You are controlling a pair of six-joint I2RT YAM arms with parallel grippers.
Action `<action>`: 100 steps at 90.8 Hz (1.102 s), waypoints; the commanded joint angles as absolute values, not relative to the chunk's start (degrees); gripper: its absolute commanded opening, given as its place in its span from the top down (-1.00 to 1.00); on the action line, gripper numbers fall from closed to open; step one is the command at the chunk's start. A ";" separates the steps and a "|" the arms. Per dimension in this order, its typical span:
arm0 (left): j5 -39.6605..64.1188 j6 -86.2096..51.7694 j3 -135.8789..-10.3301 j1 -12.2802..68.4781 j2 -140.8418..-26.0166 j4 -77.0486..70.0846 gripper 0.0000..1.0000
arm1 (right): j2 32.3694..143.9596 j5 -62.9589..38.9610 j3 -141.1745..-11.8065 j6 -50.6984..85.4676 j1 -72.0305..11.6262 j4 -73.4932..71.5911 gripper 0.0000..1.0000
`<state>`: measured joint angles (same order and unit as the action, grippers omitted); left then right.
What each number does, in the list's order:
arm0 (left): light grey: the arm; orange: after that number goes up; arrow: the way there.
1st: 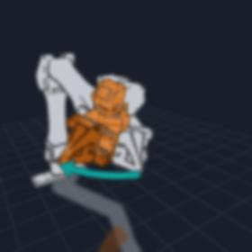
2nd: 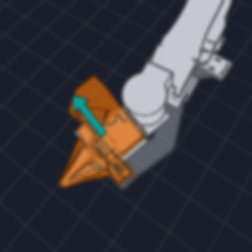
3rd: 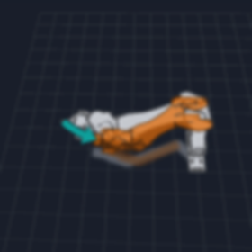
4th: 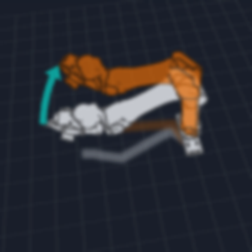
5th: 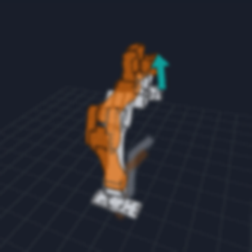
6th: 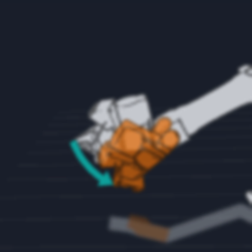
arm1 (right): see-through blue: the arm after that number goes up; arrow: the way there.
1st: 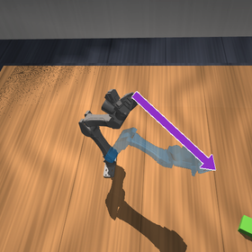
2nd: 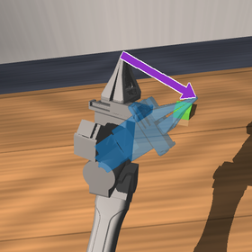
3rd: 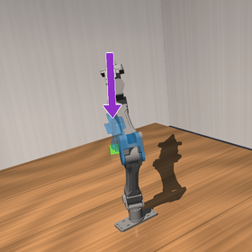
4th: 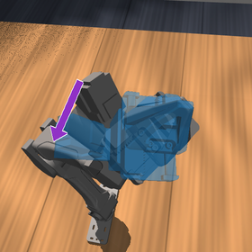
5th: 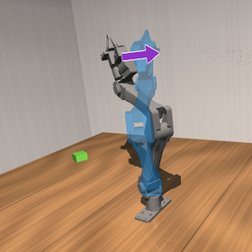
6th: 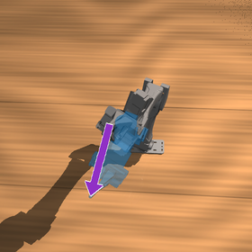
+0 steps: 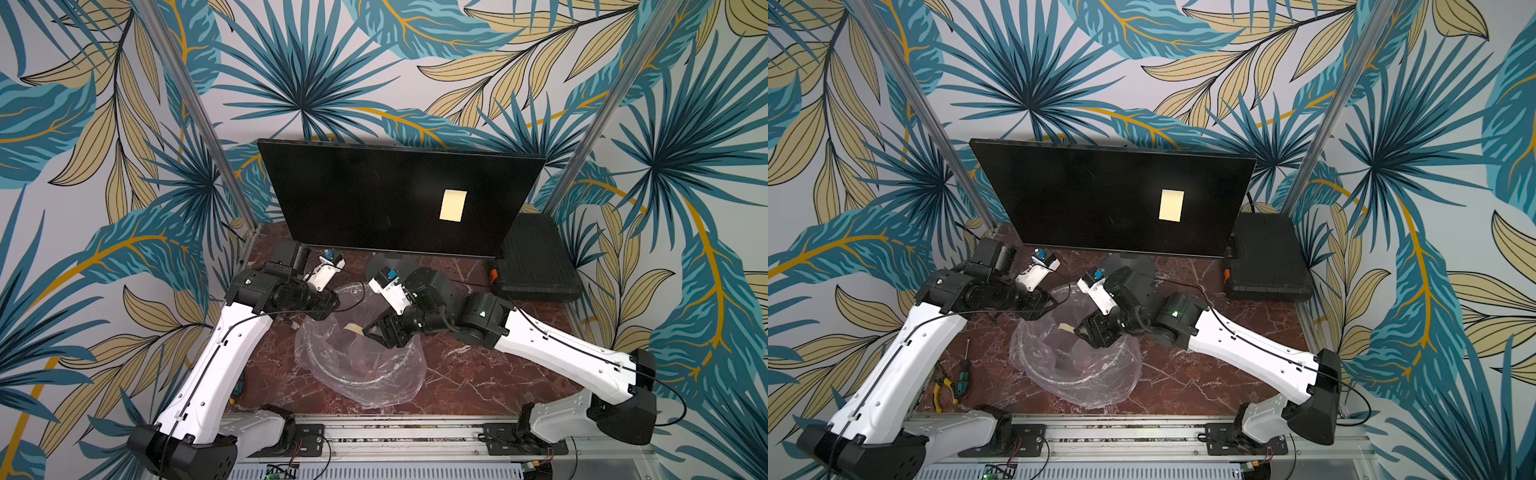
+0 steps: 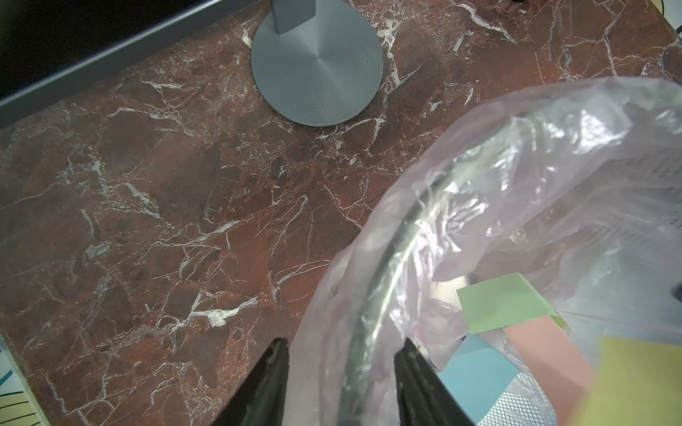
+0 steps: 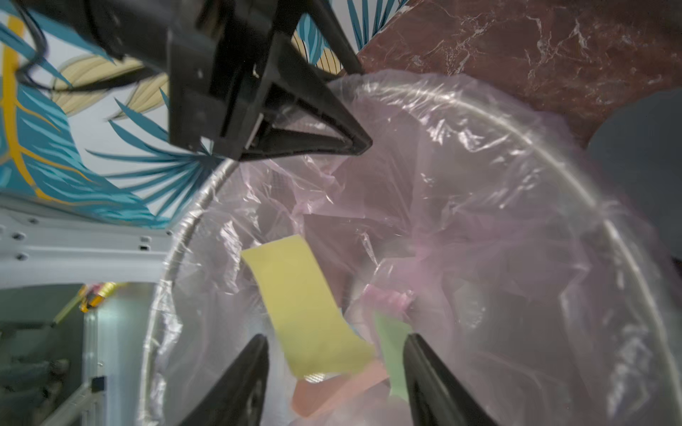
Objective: Remove the sticky note from the monitor
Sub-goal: Place the sticky note in the trash bin, then tear off the sticky note from the monitor.
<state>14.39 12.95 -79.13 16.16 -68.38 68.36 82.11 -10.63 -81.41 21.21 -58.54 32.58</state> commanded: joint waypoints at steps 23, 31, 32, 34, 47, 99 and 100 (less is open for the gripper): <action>15.14 12.37 -79.95 16.26 -68.99 68.19 -0.01 | 77.12 -6.94 -81.53 17.50 -58.69 33.20 -0.50; 15.10 12.38 -79.86 16.29 -68.90 68.13 0.00 | 75.83 -7.56 -80.72 18.36 -58.71 31.23 -0.49; 15.11 12.34 -79.79 16.32 -68.86 68.12 0.00 | 75.35 -7.52 -80.48 18.59 -58.71 30.78 -0.48; 15.16 12.31 -79.71 16.27 -68.83 68.12 0.00 | 74.63 -7.15 -80.11 18.95 -58.69 30.00 -0.48; 15.04 12.33 -79.40 16.32 -68.73 67.89 0.00 | 69.44 -3.97 -78.58 21.21 -58.10 27.29 -0.48; 14.82 12.53 -78.96 16.31 -68.55 67.74 0.00 | 61.98 -2.35 -74.54 38.55 -34.17 24.06 -0.50; 14.83 12.55 -78.94 16.33 -68.55 67.71 0.00 | 62.28 -2.58 -74.53 38.83 -33.78 23.72 -0.50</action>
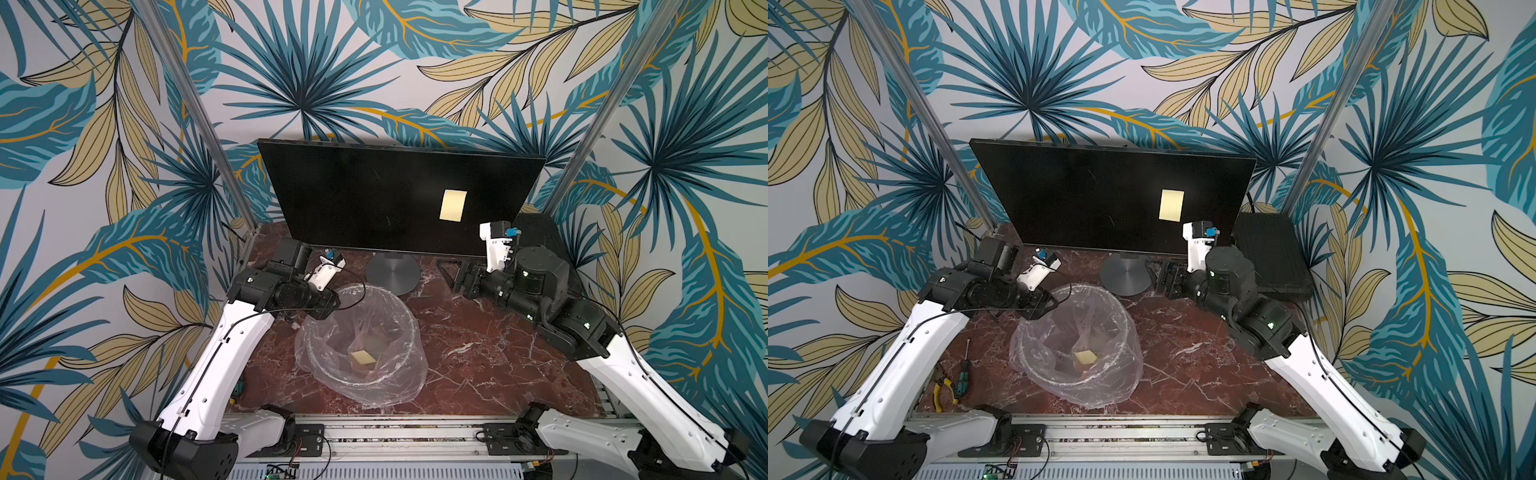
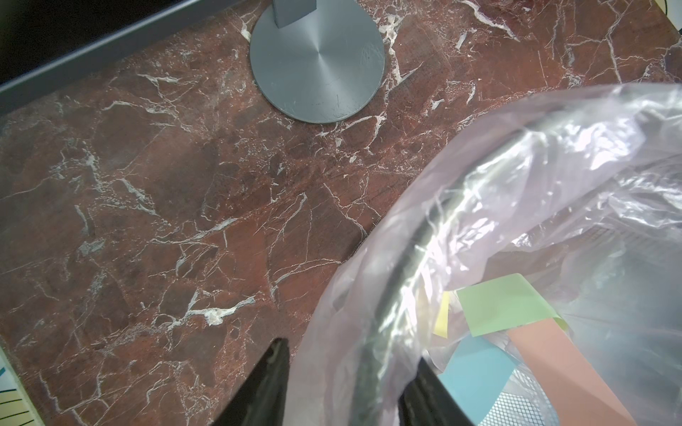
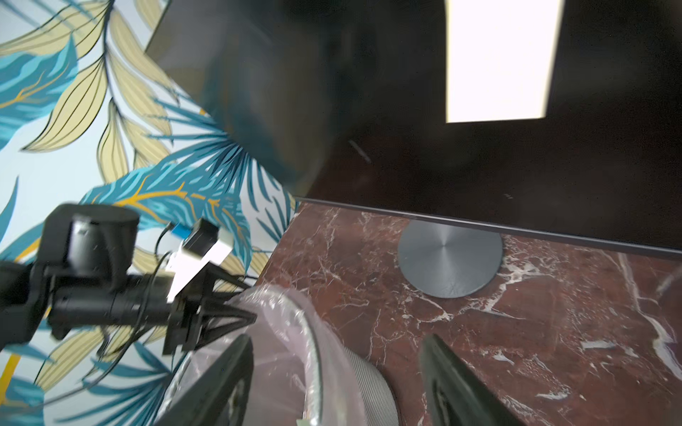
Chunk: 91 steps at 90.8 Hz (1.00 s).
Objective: Remove the sticky note from the monitor
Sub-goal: Tear off the sticky note from the monitor.
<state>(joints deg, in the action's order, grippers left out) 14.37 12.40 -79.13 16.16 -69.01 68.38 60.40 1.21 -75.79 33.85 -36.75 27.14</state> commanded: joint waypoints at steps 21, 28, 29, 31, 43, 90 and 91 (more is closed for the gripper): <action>14.71 12.60 -79.04 16.32 -68.73 67.68 -0.01 | 65.59 -6.48 -72.02 46.81 -26.56 14.08 -0.51; 14.72 12.58 -79.07 16.26 -68.81 67.54 -0.01 | 66.79 -7.40 -71.70 48.33 -25.18 10.04 -0.51; 14.70 12.57 -79.08 16.26 -68.82 67.52 -0.01 | 66.93 -7.52 -71.75 48.43 -25.12 9.63 -0.51; 14.68 12.57 -79.08 16.30 -68.82 67.51 -0.01 | 67.49 -7.62 -72.01 48.56 -24.89 9.11 -0.51; 14.76 12.62 -79.27 16.32 -68.82 67.67 -0.02 | 70.40 -6.30 -74.04 48.60 -23.90 7.56 -0.51; 15.30 12.79 -79.17 16.34 -67.85 67.79 -0.02 | 78.60 -5.77 -79.77 46.74 -19.59 3.62 -0.44; 15.34 12.81 -79.18 16.30 -67.85 67.78 -0.02 | 78.68 -5.88 -79.92 46.66 -19.55 3.61 -0.44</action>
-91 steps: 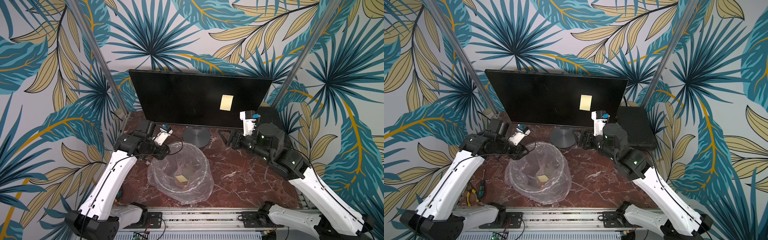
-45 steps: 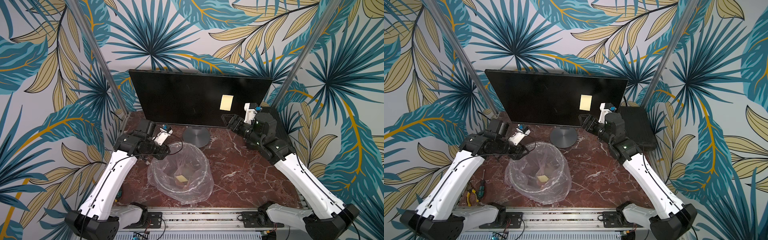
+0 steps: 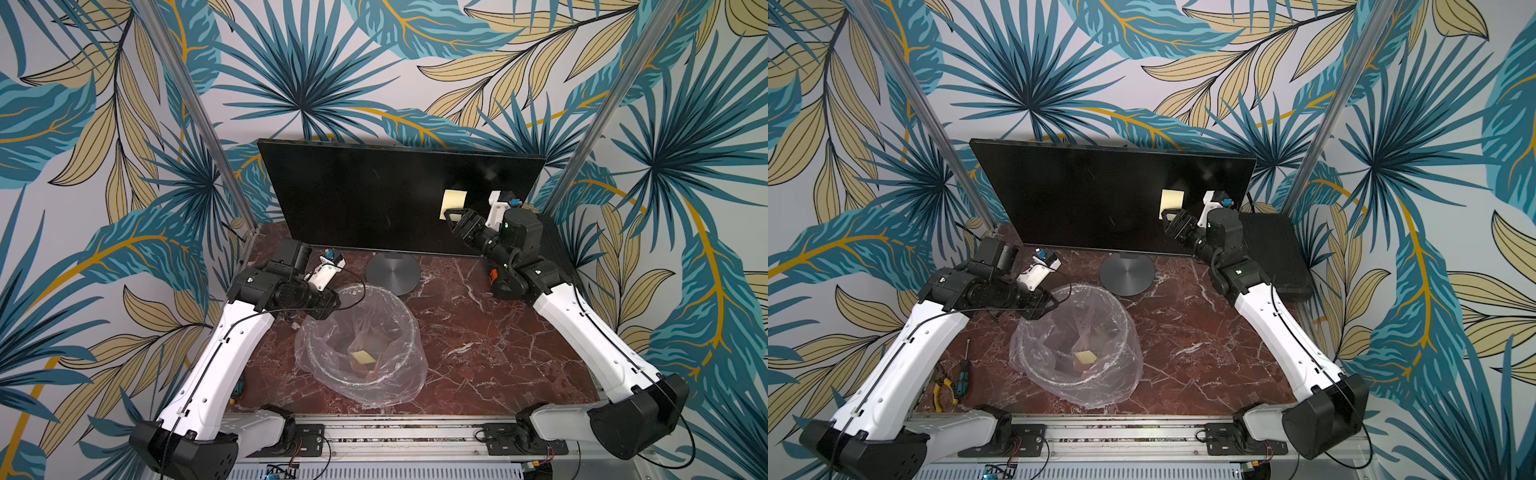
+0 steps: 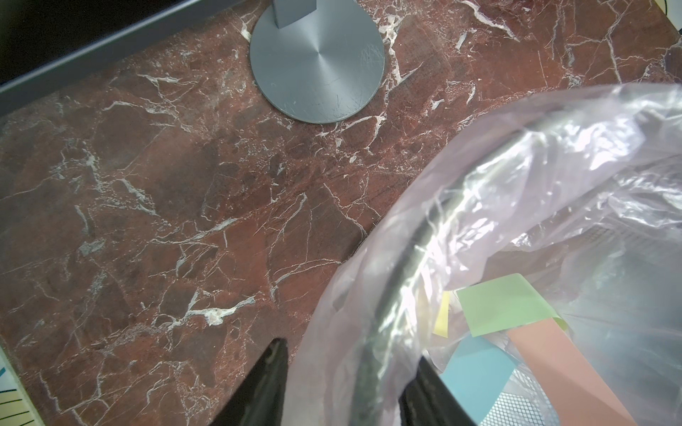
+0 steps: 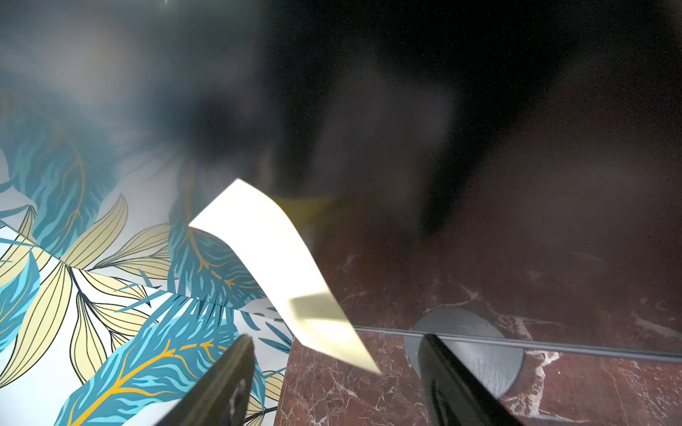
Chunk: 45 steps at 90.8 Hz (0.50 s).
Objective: Remove the sticky note from the monitor
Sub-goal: Tear off the sticky note from the monitor.
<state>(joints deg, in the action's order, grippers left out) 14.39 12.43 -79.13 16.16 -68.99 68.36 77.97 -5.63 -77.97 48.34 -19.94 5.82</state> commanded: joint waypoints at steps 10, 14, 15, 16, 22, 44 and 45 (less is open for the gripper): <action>15.55 12.78 -79.37 16.29 -67.99 67.86 -0.02 | 79.75 -6.02 -81.41 45.96 -19.26 3.72 -0.41; 15.51 12.83 -79.39 16.27 -68.02 67.90 -0.02 | 80.15 -6.02 -81.95 45.70 -19.25 3.76 -0.40; 15.53 12.83 -79.42 16.31 -68.03 67.88 -0.02 | 80.24 -6.04 -82.11 45.66 -19.20 3.77 -0.40; 15.59 12.83 -79.44 16.28 -68.03 67.86 -0.02 | 80.29 -6.05 -82.23 45.64 -19.18 3.86 -0.39; 15.61 12.84 -79.41 16.26 -67.98 67.88 -0.01 | 80.66 -6.11 -82.88 45.49 -19.07 3.78 -0.35; 15.47 12.92 -79.20 16.32 -67.76 67.82 -0.02 | 81.01 -6.06 -84.61 45.03 -19.07 3.93 -0.26; 15.47 12.92 -79.19 16.29 -67.76 67.84 -0.02 | 81.07 -6.06 -84.67 45.01 -19.07 3.90 -0.26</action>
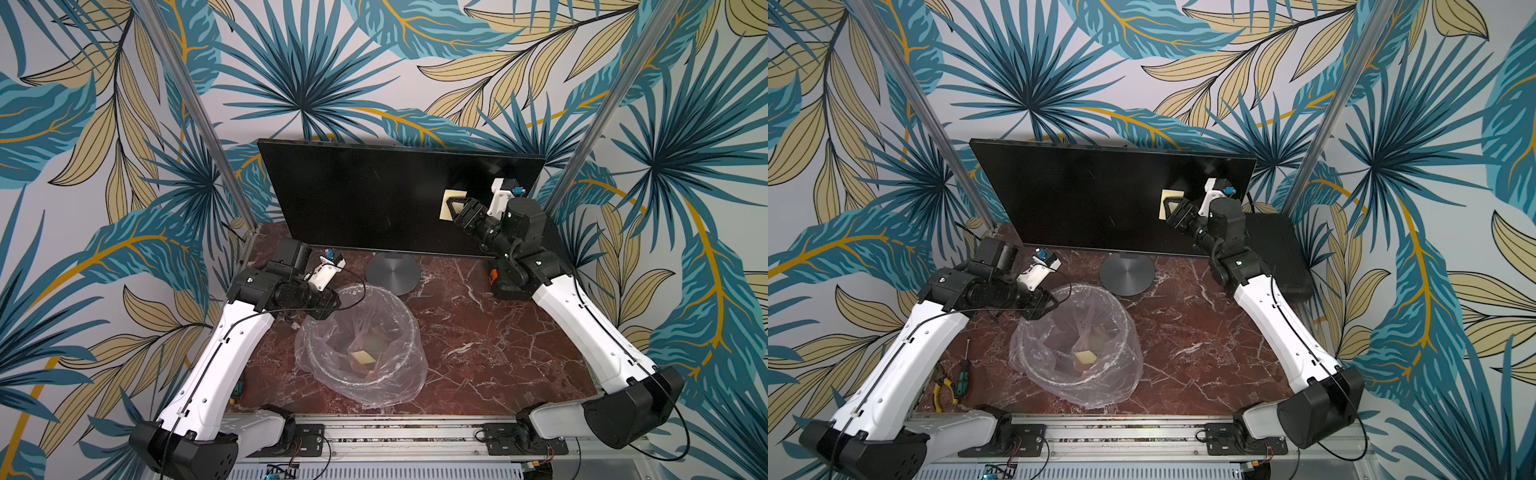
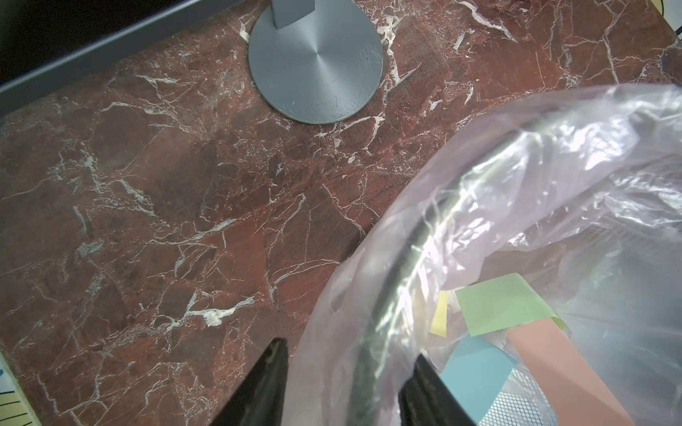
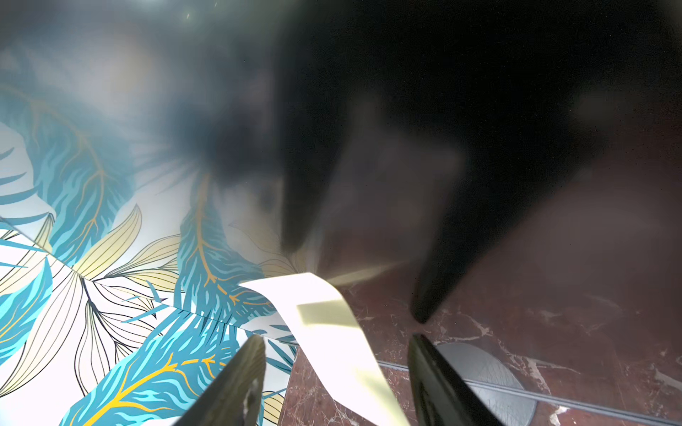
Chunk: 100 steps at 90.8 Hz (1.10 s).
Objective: Remove the sticky note from the monitor
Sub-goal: Tear off the sticky note from the monitor.
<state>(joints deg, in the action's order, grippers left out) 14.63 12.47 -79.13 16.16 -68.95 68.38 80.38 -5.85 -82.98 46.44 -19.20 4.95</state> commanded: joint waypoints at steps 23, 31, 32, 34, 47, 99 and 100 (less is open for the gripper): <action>15.22 12.92 -79.22 16.31 -67.87 67.70 -0.02 | 82.82 -7.61 -85.18 45.49 -19.07 3.63 -0.22; 15.05 12.92 -79.24 16.32 -67.85 67.72 -0.02 | 83.50 -8.90 -84.95 45.90 -19.06 3.09 -0.18; 15.08 12.96 -79.26 16.29 -67.85 67.70 -0.02 | 83.54 -9.06 -84.88 45.98 -19.07 3.04 -0.17; 15.06 12.93 -79.21 16.31 -67.85 67.70 -0.02 | 83.64 -9.30 -84.74 46.08 -19.03 2.89 -0.16; 15.03 12.92 -79.18 16.32 -67.85 67.76 -0.02 | 83.42 -8.90 -83.87 45.69 -19.03 2.41 -0.01; 14.70 12.72 -79.15 16.30 -67.63 67.57 -0.02 | 75.20 -9.84 -79.89 46.68 -19.07 3.74 1.00; 14.69 12.73 -79.17 16.28 -67.61 67.62 -0.02 | 74.78 -10.24 -79.89 46.68 -19.07 4.02 1.00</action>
